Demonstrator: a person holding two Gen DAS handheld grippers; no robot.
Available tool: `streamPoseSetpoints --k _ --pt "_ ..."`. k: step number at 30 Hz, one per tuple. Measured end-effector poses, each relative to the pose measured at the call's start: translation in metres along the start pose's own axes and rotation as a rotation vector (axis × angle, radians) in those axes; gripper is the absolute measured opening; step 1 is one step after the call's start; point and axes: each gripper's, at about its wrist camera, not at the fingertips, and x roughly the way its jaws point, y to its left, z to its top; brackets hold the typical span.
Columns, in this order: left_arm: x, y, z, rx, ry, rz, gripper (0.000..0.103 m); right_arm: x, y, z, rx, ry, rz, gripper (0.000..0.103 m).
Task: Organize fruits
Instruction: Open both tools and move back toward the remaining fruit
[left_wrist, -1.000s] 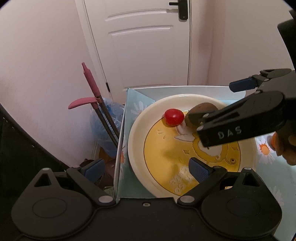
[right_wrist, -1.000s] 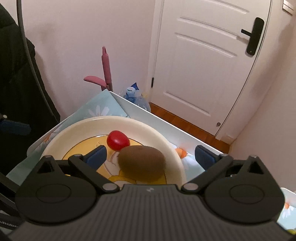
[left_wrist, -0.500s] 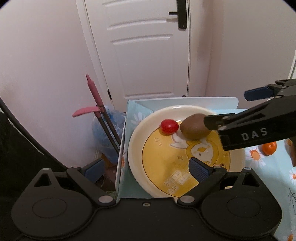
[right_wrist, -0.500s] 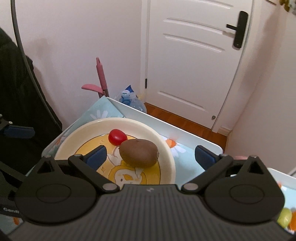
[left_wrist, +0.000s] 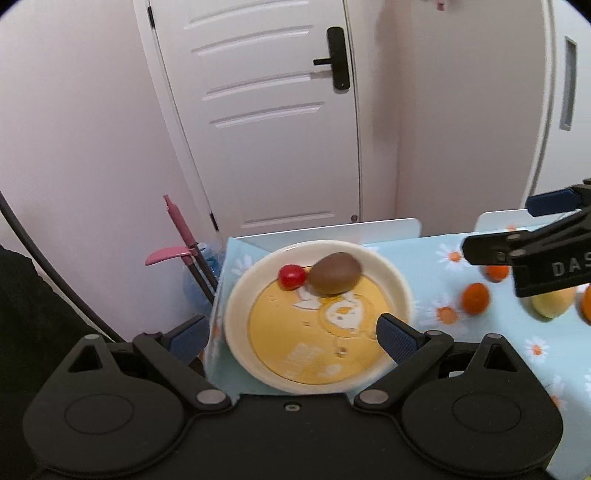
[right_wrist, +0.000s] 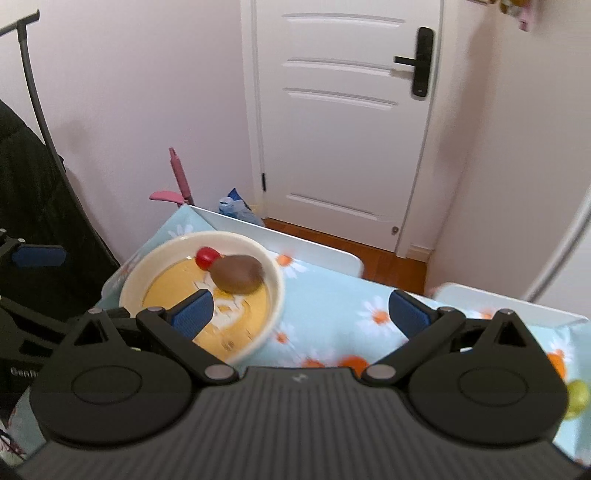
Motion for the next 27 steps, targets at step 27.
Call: streamPoseSetpoints --k 27 --pt "-0.021 -0.204 0.008 0.095 -0.029 -0.145 0.099 -0.089 -0.199 -0.13 0.063 0.051 -0.084 0.103"
